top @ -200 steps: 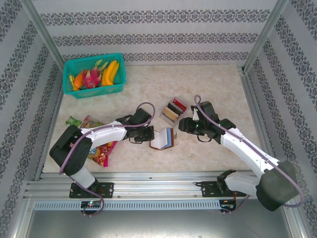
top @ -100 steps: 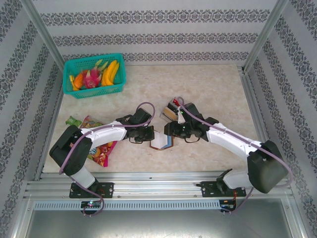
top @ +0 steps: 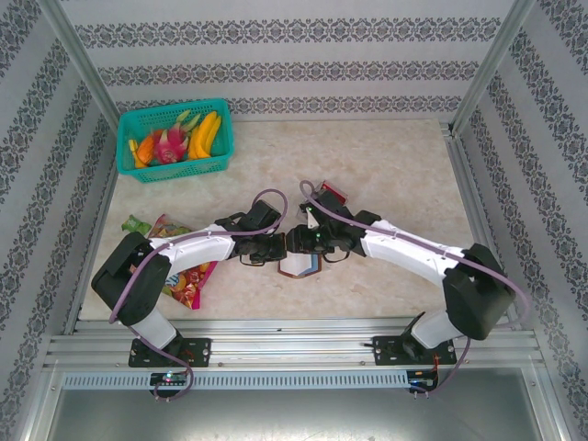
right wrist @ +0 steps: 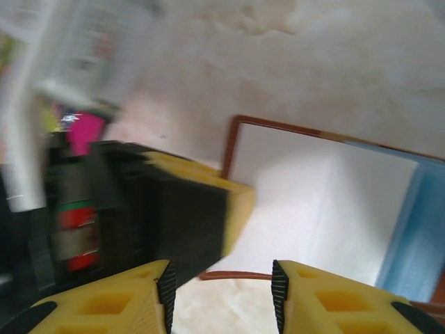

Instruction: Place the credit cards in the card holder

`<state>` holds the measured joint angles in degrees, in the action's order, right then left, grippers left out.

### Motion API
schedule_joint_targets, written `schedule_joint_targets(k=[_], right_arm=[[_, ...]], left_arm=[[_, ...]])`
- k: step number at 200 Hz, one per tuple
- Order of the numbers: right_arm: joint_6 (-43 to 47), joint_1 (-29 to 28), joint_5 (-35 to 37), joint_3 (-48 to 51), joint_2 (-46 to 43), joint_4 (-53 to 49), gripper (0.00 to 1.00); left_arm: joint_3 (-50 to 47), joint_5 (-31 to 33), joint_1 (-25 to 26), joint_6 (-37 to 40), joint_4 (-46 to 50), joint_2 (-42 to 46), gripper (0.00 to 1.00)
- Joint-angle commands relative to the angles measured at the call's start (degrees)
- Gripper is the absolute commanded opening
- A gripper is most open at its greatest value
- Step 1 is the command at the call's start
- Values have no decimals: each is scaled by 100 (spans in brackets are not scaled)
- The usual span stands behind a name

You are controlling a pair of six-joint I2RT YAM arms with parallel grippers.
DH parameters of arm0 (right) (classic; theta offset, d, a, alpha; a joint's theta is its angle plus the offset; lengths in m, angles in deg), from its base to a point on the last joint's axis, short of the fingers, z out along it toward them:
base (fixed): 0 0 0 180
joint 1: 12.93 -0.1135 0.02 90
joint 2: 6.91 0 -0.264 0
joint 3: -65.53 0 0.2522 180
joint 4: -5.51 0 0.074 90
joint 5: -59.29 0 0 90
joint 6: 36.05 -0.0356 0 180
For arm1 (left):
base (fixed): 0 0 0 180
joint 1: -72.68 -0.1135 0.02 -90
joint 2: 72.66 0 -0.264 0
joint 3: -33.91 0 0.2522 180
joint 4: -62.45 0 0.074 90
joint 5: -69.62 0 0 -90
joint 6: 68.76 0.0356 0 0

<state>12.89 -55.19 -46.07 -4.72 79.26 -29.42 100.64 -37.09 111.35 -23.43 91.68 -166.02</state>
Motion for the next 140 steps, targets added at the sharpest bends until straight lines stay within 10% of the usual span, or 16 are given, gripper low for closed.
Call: schedule_joint_targets(k=[1, 93, 140], right_arm=[[-172, -16, 521, -73, 276, -341, 42], [-172, 503, 1179, 444, 1, -859, 41], [-447, 799, -265, 1025, 41, 546, 43]], left_arm=[[-103, -7, 35, -72, -153, 164, 1], [-120, 7, 35, -42, -140, 111, 1], [-120, -6, 35, -18, -158, 66, 1]])
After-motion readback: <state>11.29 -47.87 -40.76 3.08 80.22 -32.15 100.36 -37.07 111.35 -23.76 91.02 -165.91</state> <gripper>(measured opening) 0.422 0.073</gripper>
